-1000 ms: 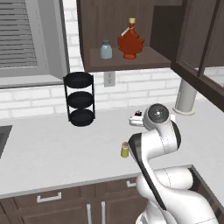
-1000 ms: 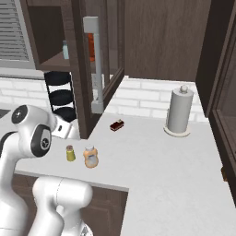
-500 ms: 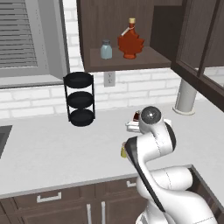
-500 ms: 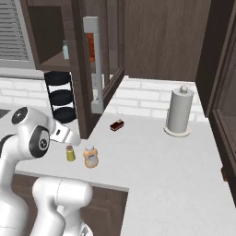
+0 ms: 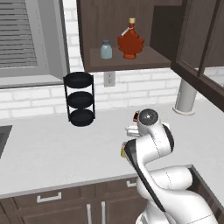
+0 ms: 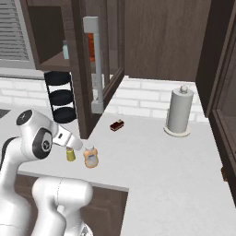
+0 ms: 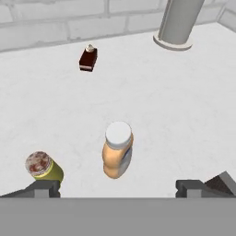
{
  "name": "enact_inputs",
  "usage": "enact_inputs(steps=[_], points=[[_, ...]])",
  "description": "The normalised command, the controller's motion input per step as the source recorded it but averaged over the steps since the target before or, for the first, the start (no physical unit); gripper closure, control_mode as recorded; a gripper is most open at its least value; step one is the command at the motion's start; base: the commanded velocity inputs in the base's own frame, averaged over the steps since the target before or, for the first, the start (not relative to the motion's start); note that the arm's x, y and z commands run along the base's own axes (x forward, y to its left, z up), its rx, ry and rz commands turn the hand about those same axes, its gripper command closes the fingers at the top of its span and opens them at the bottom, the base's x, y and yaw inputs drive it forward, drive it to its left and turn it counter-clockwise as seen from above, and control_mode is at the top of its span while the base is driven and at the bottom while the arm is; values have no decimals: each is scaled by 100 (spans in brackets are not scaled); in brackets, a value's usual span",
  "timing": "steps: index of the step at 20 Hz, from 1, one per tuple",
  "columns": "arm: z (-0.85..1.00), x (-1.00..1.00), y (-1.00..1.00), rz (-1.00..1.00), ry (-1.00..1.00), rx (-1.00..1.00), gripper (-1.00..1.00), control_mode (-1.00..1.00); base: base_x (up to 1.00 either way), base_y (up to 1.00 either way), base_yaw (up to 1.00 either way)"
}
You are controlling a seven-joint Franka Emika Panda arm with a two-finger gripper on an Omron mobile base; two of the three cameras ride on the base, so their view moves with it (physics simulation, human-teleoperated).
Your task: Put the shaker and condiment bottle from the counter next to their counterparts in the cabinet.
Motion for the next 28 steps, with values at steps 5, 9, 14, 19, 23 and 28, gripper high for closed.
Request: enact_inputs(steps=[5,9,14,19,23,28], points=[[-29,-1,-5,0,0,0,-100,-100,0,0,0],[-33,0,-3,0,0,0,-100,-100,0,0,0],[-35,0,-14,0,0,0,-100,-100,0,0,0],[-38,0,-14,0,0,0,-100,-100,0,0,0],[-37,2,-2,0,0,0,-100,-100,0,0,0],[-27,11,0,0,0,0,-100,-100,0,0,0]])
